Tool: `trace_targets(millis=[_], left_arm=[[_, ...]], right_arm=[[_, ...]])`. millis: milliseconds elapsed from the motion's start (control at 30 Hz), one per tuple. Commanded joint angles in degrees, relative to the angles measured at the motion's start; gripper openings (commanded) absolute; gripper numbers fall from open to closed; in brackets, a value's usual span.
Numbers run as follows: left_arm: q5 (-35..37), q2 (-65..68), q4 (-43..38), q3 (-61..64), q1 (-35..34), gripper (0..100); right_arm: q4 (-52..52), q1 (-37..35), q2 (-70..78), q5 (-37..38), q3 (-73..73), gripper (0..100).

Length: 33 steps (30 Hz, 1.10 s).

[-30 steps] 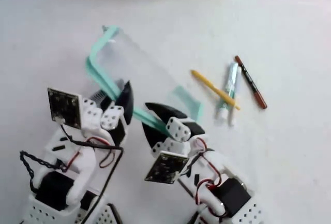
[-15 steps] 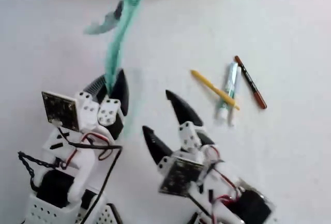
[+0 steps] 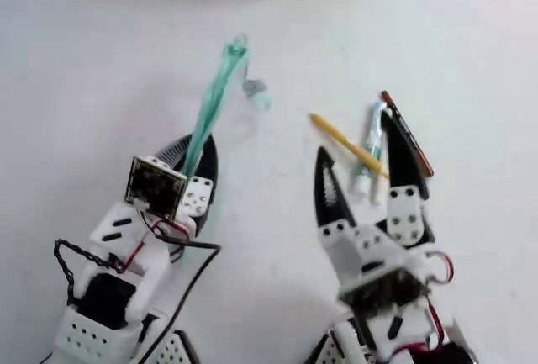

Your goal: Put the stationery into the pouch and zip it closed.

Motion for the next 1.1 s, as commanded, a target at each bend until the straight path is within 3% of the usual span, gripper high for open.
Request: trace_targets(millis=[0, 100, 200, 367, 467, 567, 767, 1067], left_arm=[[-2.7, 0.3, 4.1, 1.4, 0.4, 2], [-4.6, -0.6, 8.2, 1.4, 0.5, 2], [-8.2, -5.8, 16.0, 1.4, 0.5, 2], [-16.2, -20.9, 32.5, 0.3, 0.4, 2], [-20.7, -17.5, 37.5, -3.5, -1.2, 2], [-23.2, -17.0, 36.6, -4.0, -4.2, 2], [-23.0, -17.0, 36.8, -4.0, -4.7, 2], [-18.4, -17.0, 35.7, -4.0, -4.9, 2]], right_arm=[[-5.7, 7.8, 10.0, -4.7, -2.8, 26.5], [-6.7, 13.1, 23.4, -11.8, -9.0, 27.1], [-0.6, 16.0, 37.1, -21.1, -21.2, 27.1], [17.5, 12.6, 55.3, -32.8, -44.3, 27.1], [27.4, 7.7, 63.4, -35.4, -54.2, 27.2], [32.7, 4.0, 69.1, -30.9, -60.0, 27.0], [32.6, -0.8, 74.5, -11.6, -59.6, 26.9], [13.2, -3.4, 79.2, 0.4, -45.0, 27.2]])
